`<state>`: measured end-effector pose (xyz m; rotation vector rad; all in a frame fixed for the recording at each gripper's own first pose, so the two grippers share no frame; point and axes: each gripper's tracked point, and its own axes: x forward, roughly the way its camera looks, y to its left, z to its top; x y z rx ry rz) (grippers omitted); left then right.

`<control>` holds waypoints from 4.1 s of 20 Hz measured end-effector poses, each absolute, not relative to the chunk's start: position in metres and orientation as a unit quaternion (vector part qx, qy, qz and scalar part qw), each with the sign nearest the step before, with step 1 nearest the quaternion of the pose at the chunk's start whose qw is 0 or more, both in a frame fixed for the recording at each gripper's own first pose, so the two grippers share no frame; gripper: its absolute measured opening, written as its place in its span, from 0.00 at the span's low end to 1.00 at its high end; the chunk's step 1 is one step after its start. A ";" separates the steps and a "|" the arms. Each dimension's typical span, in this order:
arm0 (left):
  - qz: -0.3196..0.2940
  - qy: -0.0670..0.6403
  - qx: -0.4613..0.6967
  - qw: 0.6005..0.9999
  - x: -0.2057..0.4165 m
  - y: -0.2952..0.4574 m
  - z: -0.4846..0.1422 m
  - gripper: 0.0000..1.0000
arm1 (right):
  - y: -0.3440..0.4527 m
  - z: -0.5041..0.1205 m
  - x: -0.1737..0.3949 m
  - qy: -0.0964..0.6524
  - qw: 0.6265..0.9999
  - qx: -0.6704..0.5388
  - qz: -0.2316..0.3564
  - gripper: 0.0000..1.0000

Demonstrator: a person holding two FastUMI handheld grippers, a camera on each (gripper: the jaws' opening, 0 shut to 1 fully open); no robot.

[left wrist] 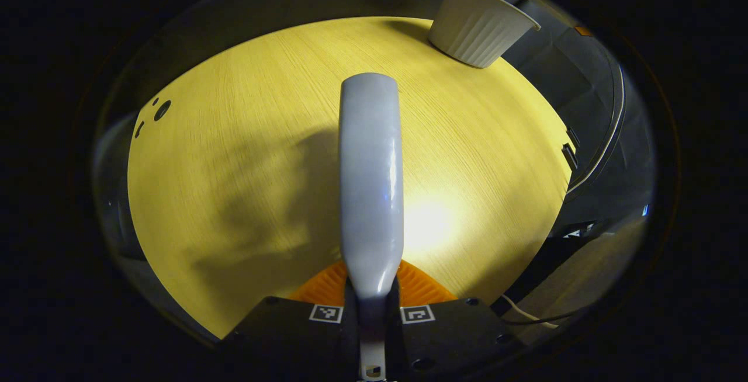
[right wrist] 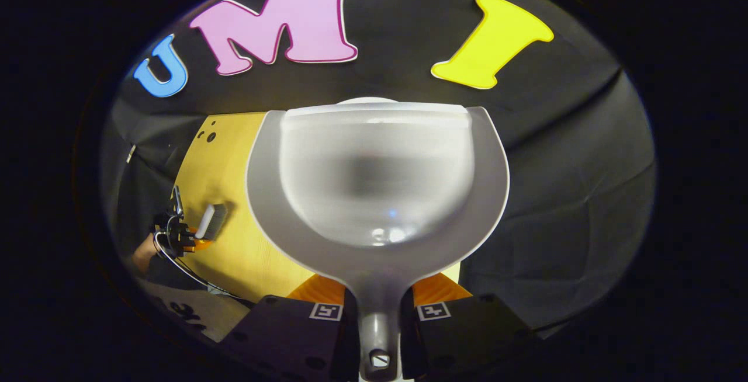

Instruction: Pick up the small broom and dustpan from the desktop, sweep the trash into the dustpan with the broom, and then empty the trash into the garbage bin.

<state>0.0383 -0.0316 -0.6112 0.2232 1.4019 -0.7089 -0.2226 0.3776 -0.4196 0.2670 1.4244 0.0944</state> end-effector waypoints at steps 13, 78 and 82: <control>-0.259 0.634 0.084 0.724 0.033 -0.038 -0.611 0.25 | 0.541 -0.446 -0.313 0.653 0.723 0.146 0.169 0.31; -0.211 0.517 0.185 0.809 0.063 -0.058 -0.537 0.88 | 0.627 -0.520 -0.352 0.596 0.761 0.222 0.130 0.99; -0.218 0.441 0.151 0.858 0.081 -0.082 -0.491 0.88 | 0.609 -0.487 -0.328 0.545 0.800 0.229 0.108 0.99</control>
